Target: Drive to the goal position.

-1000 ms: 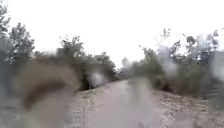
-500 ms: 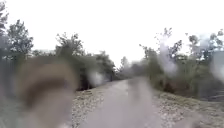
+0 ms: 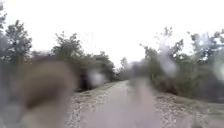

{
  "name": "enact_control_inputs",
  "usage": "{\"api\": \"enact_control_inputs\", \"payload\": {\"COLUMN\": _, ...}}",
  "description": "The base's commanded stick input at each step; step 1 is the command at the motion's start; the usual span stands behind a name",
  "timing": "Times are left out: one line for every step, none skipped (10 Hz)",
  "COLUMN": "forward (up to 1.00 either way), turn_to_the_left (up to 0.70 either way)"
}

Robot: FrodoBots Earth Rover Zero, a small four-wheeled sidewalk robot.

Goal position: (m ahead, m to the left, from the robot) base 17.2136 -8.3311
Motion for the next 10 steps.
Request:
{"api": "enact_control_inputs", "payload": {"forward": 0.45, "turn_to_the_left": 0.00}}
{"api": "enact_control_inputs", "payload": {"forward": 0.45, "turn_to_the_left": 0.00}}
{"api": "enact_control_inputs", "payload": {"forward": 0.45, "turn_to_the_left": 0.00}}
{"api": "enact_control_inputs", "payload": {"forward": 0.45, "turn_to_the_left": 0.00}}
{"api": "enact_control_inputs", "payload": {"forward": 0.45, "turn_to_the_left": 0.00}}
{"api": "enact_control_inputs", "payload": {"forward": 0.45, "turn_to_the_left": 0.00}}
{"api": "enact_control_inputs", "payload": {"forward": 0.45, "turn_to_the_left": 0.00}}
{"api": "enact_control_inputs", "payload": {"forward": 0.45, "turn_to_the_left": 0.00}}
{"api": "enact_control_inputs", "payload": {"forward": 0.45, "turn_to_the_left": 0.00}}
{"api": "enact_control_inputs", "payload": {"forward": 0.45, "turn_to_the_left": 0.00}}
